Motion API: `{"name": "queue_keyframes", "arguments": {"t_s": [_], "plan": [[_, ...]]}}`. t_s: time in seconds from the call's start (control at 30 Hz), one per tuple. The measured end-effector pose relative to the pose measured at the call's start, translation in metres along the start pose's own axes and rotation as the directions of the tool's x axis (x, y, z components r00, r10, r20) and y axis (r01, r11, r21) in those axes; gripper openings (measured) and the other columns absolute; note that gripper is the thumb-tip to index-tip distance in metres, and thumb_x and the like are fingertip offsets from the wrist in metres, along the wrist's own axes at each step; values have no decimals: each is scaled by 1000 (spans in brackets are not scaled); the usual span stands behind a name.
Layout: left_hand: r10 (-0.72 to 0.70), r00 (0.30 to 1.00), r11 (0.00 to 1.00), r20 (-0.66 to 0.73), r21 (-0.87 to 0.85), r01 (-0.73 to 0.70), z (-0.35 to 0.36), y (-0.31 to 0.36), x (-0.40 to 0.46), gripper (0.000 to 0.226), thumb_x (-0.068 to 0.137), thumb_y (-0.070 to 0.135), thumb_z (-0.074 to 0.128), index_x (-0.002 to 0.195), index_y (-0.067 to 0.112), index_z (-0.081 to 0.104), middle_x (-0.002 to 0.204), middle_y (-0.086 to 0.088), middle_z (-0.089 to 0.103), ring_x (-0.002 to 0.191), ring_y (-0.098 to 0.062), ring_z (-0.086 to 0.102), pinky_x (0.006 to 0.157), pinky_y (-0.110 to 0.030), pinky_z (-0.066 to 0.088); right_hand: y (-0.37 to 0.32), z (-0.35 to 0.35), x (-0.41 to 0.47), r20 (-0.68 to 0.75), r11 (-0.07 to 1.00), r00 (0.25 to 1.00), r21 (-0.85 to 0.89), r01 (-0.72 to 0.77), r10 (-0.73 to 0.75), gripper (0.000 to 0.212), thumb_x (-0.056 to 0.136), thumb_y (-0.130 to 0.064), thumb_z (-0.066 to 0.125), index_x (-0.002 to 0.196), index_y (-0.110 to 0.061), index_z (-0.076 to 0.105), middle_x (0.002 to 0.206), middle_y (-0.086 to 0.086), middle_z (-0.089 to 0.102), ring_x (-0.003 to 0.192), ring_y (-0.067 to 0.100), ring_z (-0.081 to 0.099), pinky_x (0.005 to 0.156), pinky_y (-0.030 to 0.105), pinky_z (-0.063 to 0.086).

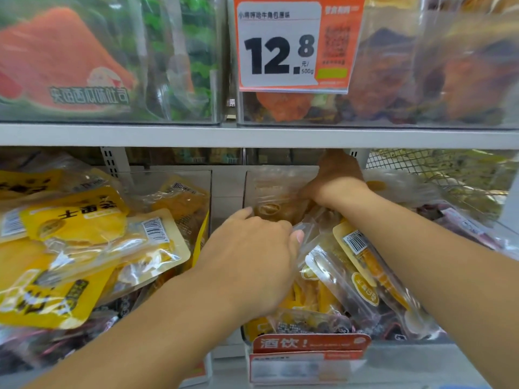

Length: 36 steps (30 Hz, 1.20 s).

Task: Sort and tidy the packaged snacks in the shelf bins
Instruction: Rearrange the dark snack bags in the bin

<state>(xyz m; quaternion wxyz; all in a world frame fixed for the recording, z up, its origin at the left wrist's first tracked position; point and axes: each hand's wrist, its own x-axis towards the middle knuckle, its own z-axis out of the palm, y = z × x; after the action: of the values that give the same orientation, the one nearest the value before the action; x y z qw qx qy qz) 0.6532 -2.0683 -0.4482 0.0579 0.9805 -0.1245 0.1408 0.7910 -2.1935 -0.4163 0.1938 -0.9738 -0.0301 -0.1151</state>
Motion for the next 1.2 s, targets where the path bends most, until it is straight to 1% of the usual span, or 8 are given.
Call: {"name": "queue_keyframes", "arguments": {"t_s": [0.2, 0.27, 0.4, 0.53, 0.63, 0.8, 0.93, 1.2], "plan": [[-14, 999, 999, -45, -53, 11, 3, -3, -2, 43, 105, 44, 7, 83, 30, 42, 69, 10, 46, 78, -12, 51, 121, -30, 19, 10, 0, 14, 79, 987, 987, 70, -143, 137, 61, 74, -34, 85, 119, -1, 60, 118, 11, 66, 110, 29, 66, 87, 32, 55], [-6, 999, 998, -52, -62, 3, 3, -4, -1, 43, 104, 44, 7, 77, 30, 36, 67, 10, 45, 75, -13, 50, 120, -31, 21, 17, -1, 25, 3, 982, 983, 28, -186, 186, 49, 86, -32, 74, 122, -1, 62, 124, 12, 65, 116, 28, 64, 92, 30, 51], [-12, 999, 998, -42, -61, 9, 2, -4, 0, 42, 104, 43, 7, 74, 29, 33, 67, 10, 43, 74, -14, 46, 121, -31, 20, 24, 4, 34, -146, 964, 985, -235, -122, 89, 35, 94, -24, 57, 122, -3, 62, 124, 12, 61, 118, 28, 60, 79, 29, 43], [-1, 999, 999, -37, -53, -1, 2, -3, 0, 42, 104, 42, 7, 71, 29, 28, 66, 9, 43, 74, -14, 45, 121, -31, 18, 32, 6, 35, -141, 952, 990, -305, -27, -17, 31, 90, -29, 67, 111, -7, 68, 114, 10, 66, 107, 28, 64, 77, 28, 47], [7, 999, 999, -34, -35, -8, 1, -2, -1, 41, 105, 42, 7, 71, 29, 27, 66, 9, 42, 74, -14, 44, 120, -31, 18, 36, 9, 38, -15, 996, 1000, -83, 13, -14, 29, 81, -26, 76, 107, -13, 73, 111, 7, 69, 101, 28, 67, 90, 38, 57], [2, 999, 999, -36, -38, -3, 1, -2, 0, 42, 106, 42, 8, 71, 28, 27, 68, 9, 42, 83, -16, 49, 119, -31, 18, 30, 12, 35, 33, 976, 989, 169, 136, -143, 10, 88, -10, 71, 95, -9, 78, 95, 7, 74, 88, 27, 71, 85, 39, 60], [7, 999, 999, -37, -44, -9, 1, -1, 0, 42, 106, 42, 9, 73, 28, 30, 69, 9, 43, 95, -17, 58, 118, -31, 19, 22, 17, 32, 25, 759, 999, 651, 20, -48, 9, 90, -3, 71, 99, -4, 73, 82, 5, 70, 69, 22, 70, 63, 28, 62], [3, 1000, 1000, -25, -16, -4, 0, 1, -1, 41, 106, 43, 9, 83, 29, 40, 82, 9, 56, 113, -19, 57, 116, -29, 19, 25, 24, 43, 192, 802, 962, 595, 44, -195, 19, 92, -7, 70, 110, -6, 72, 96, 18, 73, 75, 22, 66, 58, 23, 56]]}}
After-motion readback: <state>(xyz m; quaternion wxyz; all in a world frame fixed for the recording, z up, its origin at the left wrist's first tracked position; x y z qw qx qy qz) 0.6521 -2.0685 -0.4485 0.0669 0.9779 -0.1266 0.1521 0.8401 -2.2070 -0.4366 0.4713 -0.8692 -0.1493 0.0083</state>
